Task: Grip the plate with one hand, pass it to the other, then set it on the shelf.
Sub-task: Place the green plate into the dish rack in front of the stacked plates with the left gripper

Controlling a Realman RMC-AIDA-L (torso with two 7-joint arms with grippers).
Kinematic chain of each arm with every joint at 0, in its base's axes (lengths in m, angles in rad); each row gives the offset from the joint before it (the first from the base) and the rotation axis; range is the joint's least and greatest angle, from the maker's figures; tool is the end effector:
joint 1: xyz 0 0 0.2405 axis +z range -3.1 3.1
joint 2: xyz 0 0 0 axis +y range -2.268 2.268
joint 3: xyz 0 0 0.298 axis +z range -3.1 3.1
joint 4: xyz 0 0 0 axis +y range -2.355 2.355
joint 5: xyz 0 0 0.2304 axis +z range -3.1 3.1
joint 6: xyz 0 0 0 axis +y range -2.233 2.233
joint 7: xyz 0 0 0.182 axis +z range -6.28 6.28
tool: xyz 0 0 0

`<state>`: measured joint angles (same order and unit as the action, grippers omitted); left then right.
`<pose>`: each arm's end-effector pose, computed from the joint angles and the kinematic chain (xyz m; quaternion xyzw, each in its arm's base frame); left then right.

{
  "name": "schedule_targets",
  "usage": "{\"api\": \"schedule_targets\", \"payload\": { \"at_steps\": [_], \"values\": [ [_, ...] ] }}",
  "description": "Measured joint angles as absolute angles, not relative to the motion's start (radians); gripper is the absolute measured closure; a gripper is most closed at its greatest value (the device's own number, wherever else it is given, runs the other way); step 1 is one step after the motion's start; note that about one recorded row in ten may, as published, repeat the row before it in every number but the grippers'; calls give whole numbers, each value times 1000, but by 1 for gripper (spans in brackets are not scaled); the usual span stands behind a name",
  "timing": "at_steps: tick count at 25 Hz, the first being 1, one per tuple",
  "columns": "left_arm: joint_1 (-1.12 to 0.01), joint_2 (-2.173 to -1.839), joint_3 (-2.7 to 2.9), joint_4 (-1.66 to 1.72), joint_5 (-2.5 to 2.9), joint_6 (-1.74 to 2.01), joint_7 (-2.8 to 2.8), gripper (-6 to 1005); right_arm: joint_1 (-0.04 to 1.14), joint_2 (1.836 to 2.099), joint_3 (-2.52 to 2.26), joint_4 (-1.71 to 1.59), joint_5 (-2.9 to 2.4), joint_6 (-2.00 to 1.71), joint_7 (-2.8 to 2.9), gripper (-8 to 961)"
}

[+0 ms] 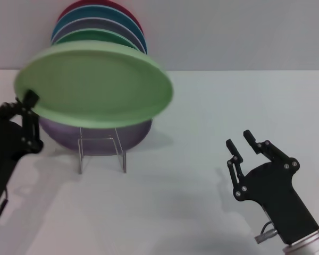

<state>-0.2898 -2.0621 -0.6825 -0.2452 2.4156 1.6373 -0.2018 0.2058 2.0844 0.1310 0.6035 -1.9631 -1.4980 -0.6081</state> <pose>-0.3124 0.3124 -0.0438 -0.6989 -0.1074 -0.4687 0.5295 0.2697 0.2523 -0.1348 -0.7499 0.0147 0.3057 0.5866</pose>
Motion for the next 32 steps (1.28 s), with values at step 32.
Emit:
{"api": "schedule_targets", "payload": {
  "at_steps": [32],
  "values": [
    [-350,-2061,-708,-45,2469,1496,-179,964,203,2083,209,596,-1962,-1520,-614,682]
  ]
}}
